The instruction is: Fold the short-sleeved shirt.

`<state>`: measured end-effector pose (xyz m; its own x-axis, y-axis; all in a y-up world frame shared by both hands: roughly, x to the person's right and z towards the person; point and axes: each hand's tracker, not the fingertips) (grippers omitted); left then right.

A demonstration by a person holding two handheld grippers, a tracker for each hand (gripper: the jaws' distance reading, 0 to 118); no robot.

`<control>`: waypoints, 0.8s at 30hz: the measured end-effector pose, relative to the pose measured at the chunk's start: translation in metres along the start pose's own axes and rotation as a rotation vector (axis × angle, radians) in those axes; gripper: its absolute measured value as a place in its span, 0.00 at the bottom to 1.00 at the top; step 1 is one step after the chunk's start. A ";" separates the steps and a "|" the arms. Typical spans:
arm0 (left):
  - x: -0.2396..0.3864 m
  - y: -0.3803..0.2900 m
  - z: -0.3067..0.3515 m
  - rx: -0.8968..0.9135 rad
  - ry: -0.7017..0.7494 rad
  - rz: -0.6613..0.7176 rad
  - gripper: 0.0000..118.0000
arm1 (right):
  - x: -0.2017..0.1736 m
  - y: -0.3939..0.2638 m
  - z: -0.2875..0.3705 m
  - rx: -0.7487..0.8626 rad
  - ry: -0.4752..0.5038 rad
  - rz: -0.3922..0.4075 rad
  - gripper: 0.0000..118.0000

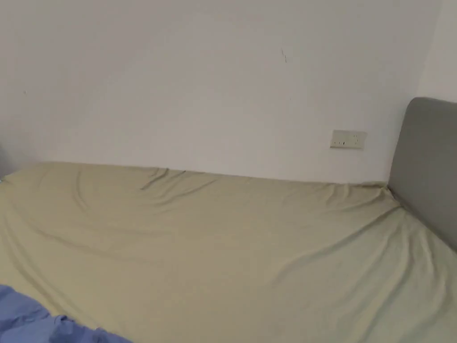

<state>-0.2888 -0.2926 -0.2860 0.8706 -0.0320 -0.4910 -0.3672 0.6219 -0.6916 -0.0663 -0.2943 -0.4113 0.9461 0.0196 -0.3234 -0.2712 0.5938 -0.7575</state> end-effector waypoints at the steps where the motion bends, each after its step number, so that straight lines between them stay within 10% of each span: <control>1: 0.003 0.003 -0.003 -0.026 0.016 -0.012 1.00 | -0.003 0.000 -0.003 -0.004 -0.011 0.009 1.00; 5: -0.001 0.008 0.018 0.002 0.005 0.001 1.00 | -0.004 0.007 0.011 -0.008 -0.022 -0.008 1.00; 16: -0.055 0.126 0.288 1.080 0.081 0.017 1.00 | 0.038 0.111 0.284 1.014 0.048 -0.133 1.00; 20: -0.068 0.108 0.318 1.139 0.093 0.017 1.00 | 0.032 0.107 0.324 1.103 -0.067 -0.110 1.00; 22: -0.100 0.099 0.333 1.107 -0.079 0.102 1.00 | 0.005 0.109 0.349 1.088 -0.190 0.066 1.00; 24: -0.162 0.096 0.328 1.020 -0.372 0.566 1.00 | -0.052 0.103 0.365 1.218 -0.441 0.625 1.00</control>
<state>-0.3575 0.0291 -0.0989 0.7734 0.5635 -0.2903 -0.4449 0.8088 0.3846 -0.0790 0.0591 -0.2651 0.7685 0.6382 -0.0460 -0.5507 0.6963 0.4604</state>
